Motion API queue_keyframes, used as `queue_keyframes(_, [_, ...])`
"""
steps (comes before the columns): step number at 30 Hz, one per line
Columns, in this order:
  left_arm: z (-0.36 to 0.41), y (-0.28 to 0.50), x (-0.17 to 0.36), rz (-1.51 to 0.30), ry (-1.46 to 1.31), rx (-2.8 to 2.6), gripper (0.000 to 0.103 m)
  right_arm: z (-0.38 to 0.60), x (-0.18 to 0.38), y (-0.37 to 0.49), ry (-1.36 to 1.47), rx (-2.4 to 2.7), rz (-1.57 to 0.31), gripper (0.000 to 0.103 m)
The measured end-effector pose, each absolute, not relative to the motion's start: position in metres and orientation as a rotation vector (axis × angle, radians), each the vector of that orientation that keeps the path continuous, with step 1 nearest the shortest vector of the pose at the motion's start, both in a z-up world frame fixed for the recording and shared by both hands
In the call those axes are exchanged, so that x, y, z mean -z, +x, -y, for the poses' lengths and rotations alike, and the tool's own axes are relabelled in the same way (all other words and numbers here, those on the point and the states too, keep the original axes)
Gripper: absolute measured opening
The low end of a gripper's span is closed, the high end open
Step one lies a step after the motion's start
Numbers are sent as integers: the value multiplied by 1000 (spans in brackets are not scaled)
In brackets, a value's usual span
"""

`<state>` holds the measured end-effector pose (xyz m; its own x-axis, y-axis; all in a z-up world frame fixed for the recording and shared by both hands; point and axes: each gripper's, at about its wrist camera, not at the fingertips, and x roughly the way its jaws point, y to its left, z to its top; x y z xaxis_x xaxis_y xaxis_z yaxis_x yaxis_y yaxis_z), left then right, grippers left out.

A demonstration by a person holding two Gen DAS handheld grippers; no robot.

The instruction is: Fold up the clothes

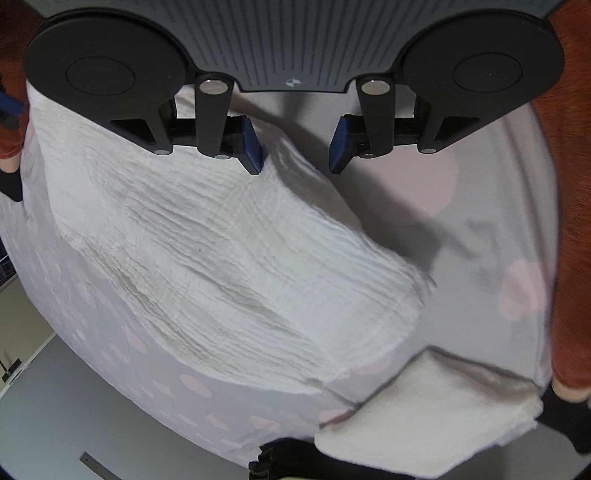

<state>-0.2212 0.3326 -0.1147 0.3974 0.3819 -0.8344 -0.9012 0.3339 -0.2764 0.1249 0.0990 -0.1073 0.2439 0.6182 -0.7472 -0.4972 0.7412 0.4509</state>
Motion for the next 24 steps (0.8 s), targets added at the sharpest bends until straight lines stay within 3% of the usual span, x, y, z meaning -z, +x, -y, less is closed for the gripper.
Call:
queue_keyframes(2, [-328, -223, 106, -729, -812, -945, 46, -104, 106, 127, 127, -788, -1064, 36])
queue_keyframes(5, [-326, -225, 95, -687, -785, -934, 46, -116, 103, 121, 81, -828, -990, 49])
queue_keyframes(15, [-374, -217, 90, -611, -682, -972, 45, -157, 106, 120, 6, -909, -846, 49])
queue_keyframes(24, [-430, -201, 103, -647, -624, -1039, 45, -201, 140, 168, 51, -845, -1018, 50])
